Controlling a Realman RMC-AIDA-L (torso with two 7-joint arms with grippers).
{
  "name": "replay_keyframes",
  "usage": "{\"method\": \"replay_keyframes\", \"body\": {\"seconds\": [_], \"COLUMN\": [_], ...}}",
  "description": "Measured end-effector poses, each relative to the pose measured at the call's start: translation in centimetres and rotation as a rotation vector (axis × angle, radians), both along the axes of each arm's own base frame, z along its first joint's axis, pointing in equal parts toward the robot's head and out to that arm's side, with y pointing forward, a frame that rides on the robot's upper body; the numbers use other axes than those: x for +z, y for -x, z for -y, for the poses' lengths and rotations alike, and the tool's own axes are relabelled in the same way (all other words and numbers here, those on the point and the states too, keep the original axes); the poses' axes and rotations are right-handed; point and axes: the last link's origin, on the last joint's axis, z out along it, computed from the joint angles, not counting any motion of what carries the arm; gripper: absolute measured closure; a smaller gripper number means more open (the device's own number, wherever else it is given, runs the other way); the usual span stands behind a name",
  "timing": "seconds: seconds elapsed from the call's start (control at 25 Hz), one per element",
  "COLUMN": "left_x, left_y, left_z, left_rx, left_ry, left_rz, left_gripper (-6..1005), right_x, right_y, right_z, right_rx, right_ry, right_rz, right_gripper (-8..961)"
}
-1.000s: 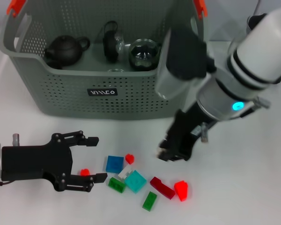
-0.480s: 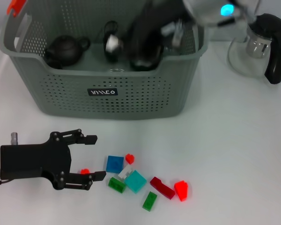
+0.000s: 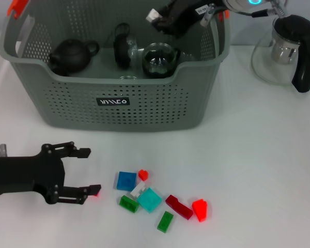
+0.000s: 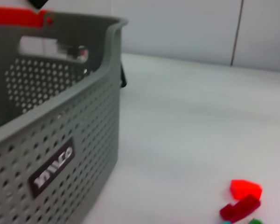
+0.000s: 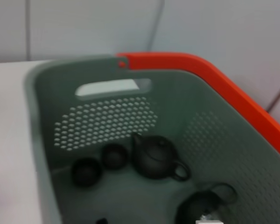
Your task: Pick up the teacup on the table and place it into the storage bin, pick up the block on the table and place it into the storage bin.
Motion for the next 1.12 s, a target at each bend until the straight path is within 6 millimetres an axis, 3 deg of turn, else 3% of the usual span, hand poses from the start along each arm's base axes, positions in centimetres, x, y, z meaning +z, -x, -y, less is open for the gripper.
{"method": "replay_keyframes", "body": {"seconds": [0.44,0.48,0.52,0.76,0.96,1.12], "left_x": [0.3,0.3,0.4,0.3,0.2,0.2], "left_y": [0.5,0.5,0.5,0.6,0.7,0.6], "left_z": [0.1,0.1,0.1,0.3,0.4,0.4], "left_rx": [0.02,0.02,0.02,0.02,0.023,0.02], "left_ry": [-0.013,-0.013,-0.013,-0.001,0.008,0.011], "left_rz": [-0.008,-0.008,-0.008,-0.013,-0.021,-0.019], "left_gripper": [121,121,121,122,122,122], "right_x": [0.4,0.5,0.6,1.3,1.1,0.5], "right_y": [-0.4,-0.2,0.0,0.3,-1.6,-3.7], "right_z": [-0.4,-0.1,0.3,4.4,7.7,9.2], "right_rx": [-0.028,-0.021,-0.012,0.069,0.058,-0.023], "right_ry": [-0.03,-0.022,0.002,0.196,0.354,0.428], "right_rz": [-0.01,-0.012,-0.016,-0.018,0.072,0.168], "right_gripper": [547,418,289,170,71,21]}}
